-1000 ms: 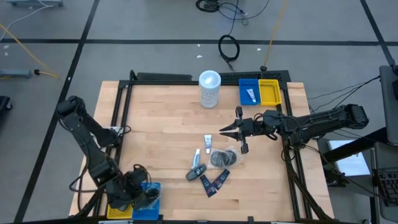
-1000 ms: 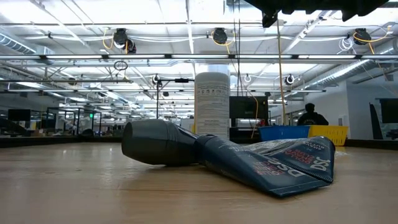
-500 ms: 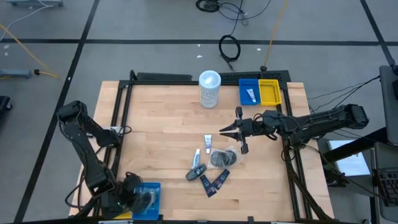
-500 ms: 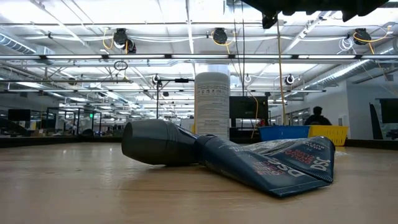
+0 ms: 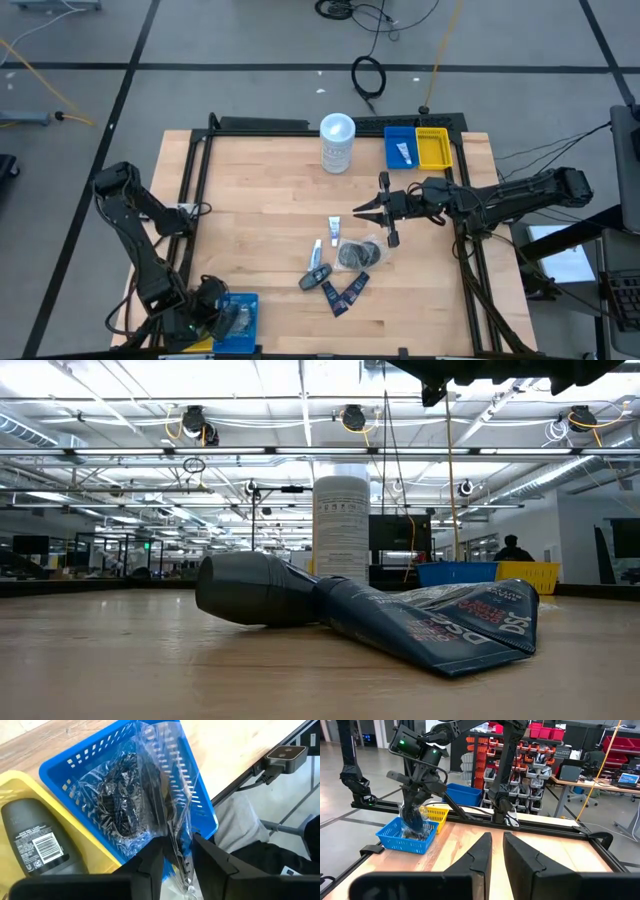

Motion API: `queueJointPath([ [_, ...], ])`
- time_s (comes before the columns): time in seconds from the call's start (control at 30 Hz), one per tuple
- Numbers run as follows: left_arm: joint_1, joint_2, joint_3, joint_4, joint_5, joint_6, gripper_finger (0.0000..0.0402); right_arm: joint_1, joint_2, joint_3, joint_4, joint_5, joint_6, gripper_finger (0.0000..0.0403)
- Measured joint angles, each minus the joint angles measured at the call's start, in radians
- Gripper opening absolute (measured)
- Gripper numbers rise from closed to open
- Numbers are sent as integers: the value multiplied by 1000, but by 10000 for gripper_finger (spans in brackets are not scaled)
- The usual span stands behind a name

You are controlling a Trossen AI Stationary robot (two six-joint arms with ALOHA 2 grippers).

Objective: Pick & Place Travel size toiletries
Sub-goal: Put the black hairbrush into the bottom blue bin

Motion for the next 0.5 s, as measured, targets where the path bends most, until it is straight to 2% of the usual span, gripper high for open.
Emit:
queueJointPath([
  [0.33,2,0,0,4,-1,-26,103,0,0,0,0,0,-3,43],
  [0.5,2,0,0,0,-87,-27,104,0,0,0,0,0,-8,43],
])
